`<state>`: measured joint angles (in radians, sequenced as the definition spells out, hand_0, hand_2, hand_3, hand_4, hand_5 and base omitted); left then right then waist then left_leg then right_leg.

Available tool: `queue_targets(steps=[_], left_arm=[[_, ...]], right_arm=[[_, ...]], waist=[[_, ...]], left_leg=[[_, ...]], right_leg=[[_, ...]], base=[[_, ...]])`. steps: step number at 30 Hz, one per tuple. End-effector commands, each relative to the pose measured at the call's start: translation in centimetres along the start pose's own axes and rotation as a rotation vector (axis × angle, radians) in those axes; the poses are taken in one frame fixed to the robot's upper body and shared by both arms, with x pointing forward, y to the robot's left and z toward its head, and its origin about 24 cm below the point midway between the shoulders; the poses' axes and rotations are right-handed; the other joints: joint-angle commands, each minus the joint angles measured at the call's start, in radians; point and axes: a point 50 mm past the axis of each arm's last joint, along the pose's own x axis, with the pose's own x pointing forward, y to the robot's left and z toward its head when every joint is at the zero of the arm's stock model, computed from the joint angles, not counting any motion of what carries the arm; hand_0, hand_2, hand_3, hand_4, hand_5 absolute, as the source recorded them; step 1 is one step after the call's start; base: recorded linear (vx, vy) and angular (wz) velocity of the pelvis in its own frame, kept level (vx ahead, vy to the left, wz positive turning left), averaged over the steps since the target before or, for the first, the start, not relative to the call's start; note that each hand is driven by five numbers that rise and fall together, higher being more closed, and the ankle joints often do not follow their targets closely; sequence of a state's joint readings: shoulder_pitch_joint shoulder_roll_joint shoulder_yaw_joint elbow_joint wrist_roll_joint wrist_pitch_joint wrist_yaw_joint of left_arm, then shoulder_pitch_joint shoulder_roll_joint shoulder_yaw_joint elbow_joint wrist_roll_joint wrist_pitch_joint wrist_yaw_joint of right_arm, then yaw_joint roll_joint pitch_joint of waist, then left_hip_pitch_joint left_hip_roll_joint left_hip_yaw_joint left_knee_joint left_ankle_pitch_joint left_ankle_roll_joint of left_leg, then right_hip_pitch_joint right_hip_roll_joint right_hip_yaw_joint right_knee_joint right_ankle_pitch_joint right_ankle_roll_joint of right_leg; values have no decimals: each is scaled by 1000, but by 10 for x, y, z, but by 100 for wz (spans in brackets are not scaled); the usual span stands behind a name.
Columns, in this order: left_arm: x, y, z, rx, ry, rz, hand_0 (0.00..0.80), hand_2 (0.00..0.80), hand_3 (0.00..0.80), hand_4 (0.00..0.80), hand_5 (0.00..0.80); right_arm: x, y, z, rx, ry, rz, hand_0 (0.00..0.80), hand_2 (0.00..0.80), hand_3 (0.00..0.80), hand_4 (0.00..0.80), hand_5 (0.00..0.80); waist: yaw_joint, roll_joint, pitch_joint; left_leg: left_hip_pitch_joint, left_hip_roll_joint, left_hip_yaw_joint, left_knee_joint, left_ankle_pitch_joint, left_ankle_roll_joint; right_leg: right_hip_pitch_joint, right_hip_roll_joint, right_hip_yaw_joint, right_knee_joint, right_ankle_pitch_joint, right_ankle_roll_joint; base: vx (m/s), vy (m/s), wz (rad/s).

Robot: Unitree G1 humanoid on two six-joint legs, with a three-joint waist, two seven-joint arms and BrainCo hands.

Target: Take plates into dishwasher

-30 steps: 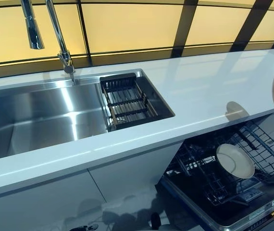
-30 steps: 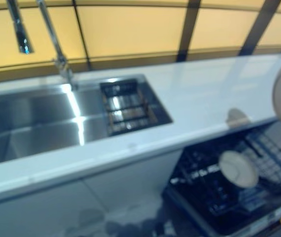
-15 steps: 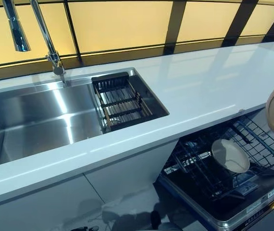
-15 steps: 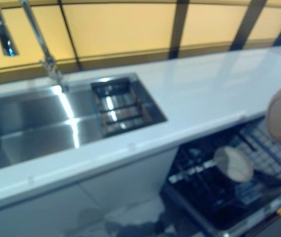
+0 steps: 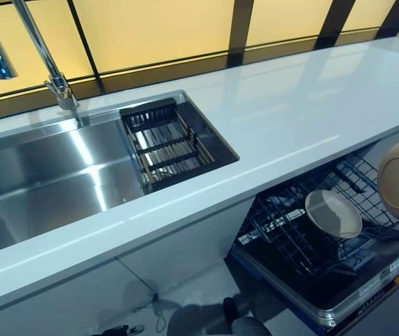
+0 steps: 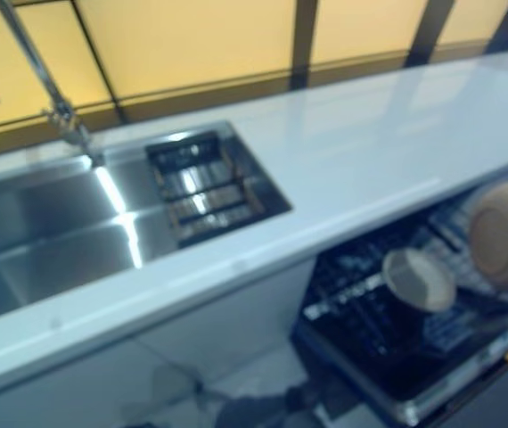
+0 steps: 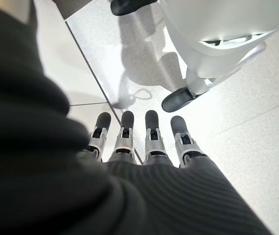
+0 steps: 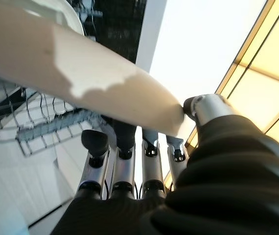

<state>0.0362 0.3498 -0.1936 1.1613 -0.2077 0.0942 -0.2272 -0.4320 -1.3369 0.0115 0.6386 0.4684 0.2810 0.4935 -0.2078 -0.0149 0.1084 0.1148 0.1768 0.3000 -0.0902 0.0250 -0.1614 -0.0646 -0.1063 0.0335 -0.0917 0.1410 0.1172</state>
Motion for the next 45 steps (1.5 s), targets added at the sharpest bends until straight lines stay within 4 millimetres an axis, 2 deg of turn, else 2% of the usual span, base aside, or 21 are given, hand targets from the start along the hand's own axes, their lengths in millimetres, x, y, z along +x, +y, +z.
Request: queue_targets(steps=[1, 26, 37, 45], left_arm=[[-6, 26, 11, 48, -8, 53, 0, 0, 0, 0, 0], [-4, 21, 26, 35, -62, 24, 0, 0, 0, 0, 0], [-5, 21, 28, 30, -67, 15, 0, 0, 0, 0, 0], [-5, 20, 30, 20, -76, 12, 0, 0, 0, 0, 0]], right_arm=[[2, 3, 21, 8, -138, -1, 800, 800, 800, 800, 800], [23, 73, 27, -70, -183, 247, 800, 800, 800, 800, 800], [26, 96, 23, -77, -182, 337, 800, 800, 800, 800, 800], [27, 117, 11, -71, -167, 388, 800, 800, 800, 800, 800]], waist=[[2, -65, 9], [4, -44, 42], [1, -36, 52], [-2, -33, 59]], left_leg=[[80, 14, -20, 3, -48, 38], [70, 9, -33, 3, -43, 40], [70, 9, -33, 3, -40, 40], [68, 8, -34, 3, -38, 41]], right_leg=[[23, -54, -15, 4, -1, 72], [11, -66, -14, 4, 5, 73], [11, -72, -11, 4, 7, 74], [10, -73, -7, 4, 8, 76]], base=[[0, 0, 0], [-6, 1, 0], [0, 0, 0], [0, 0, 0]])
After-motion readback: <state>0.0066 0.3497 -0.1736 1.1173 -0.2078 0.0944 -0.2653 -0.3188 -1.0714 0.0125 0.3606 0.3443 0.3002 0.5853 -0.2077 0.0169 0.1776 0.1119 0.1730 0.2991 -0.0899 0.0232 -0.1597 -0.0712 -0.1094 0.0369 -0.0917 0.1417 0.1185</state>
